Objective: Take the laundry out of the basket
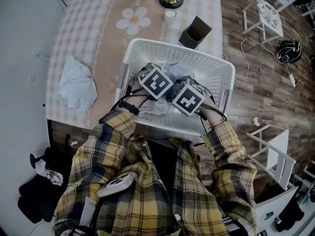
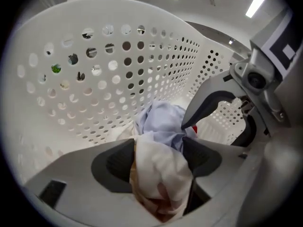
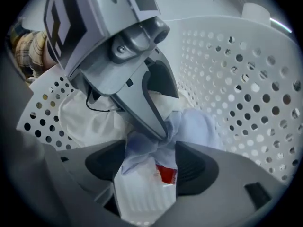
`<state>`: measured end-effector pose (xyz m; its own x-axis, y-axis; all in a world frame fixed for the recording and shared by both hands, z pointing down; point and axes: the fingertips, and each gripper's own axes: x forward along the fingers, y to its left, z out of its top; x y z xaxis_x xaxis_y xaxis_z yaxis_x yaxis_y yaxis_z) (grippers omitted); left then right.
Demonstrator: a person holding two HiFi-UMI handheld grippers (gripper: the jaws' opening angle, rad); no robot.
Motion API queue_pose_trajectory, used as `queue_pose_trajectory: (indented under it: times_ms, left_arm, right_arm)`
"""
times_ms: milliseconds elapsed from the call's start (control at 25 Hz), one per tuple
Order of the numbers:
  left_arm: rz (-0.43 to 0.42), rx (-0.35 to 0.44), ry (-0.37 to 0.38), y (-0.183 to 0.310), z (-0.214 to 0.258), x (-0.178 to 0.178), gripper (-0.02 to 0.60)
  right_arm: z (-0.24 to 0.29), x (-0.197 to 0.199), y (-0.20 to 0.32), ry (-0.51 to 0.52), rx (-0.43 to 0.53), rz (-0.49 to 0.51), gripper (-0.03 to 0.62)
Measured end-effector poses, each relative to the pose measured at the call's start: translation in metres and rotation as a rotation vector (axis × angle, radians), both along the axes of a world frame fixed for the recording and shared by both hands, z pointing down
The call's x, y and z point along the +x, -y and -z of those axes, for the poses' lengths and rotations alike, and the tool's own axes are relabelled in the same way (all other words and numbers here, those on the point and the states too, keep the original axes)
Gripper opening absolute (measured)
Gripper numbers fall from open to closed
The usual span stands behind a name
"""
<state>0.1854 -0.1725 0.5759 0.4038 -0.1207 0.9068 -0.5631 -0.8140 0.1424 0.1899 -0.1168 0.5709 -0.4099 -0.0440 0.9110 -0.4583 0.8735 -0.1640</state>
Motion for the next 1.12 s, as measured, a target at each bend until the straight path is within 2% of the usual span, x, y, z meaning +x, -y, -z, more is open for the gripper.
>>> queue_pose_trajectory:
  times_ms: [200, 320, 440, 480, 520, 600, 680, 800, 1120]
  left_arm:
    - [0.034, -0.022, 0.006, 0.0, -0.01, -0.004, 0.356]
    - [0.026, -0.027, 0.016, -0.002, -0.014, -0.005, 0.312]
    - [0.0, -0.02, 0.025, -0.005, -0.016, -0.004, 0.252]
    - [-0.01, -0.017, 0.023, -0.006, -0.015, -0.003, 0.236]
    - [-0.021, -0.016, 0.018, -0.007, -0.014, -0.001, 0.214]
    - [-0.043, -0.02, 0.006, -0.01, -0.012, 0.001, 0.147]
    - [-0.062, -0.028, -0.002, -0.012, -0.011, 0.002, 0.109]
    - [-0.078, -0.029, -0.002, -0.011, -0.009, 0.003, 0.086]
    - [-0.096, -0.003, -0.015, -0.01, 0.005, 0.007, 0.074]
  right_arm:
    - [-0.01, -0.004, 0.0, -0.012, 0.007, 0.009, 0.354]
    - [-0.014, -0.006, -0.002, -0.017, 0.019, 0.026, 0.328]
    - [-0.014, -0.008, -0.007, -0.016, 0.019, 0.069, 0.236]
    - [-0.014, -0.008, -0.009, -0.018, 0.017, 0.088, 0.194]
    - [-0.015, -0.008, -0.011, -0.025, 0.021, 0.107, 0.118]
    - [-0.018, -0.006, -0.013, -0.049, 0.042, 0.142, 0.044]
    - [-0.018, -0.006, -0.014, -0.058, 0.054, 0.16, 0.038]
    - [-0.015, -0.007, -0.014, -0.042, 0.04, 0.163, 0.035]
    - [0.0, -0.005, -0.008, -0.003, 0.042, 0.148, 0.034]
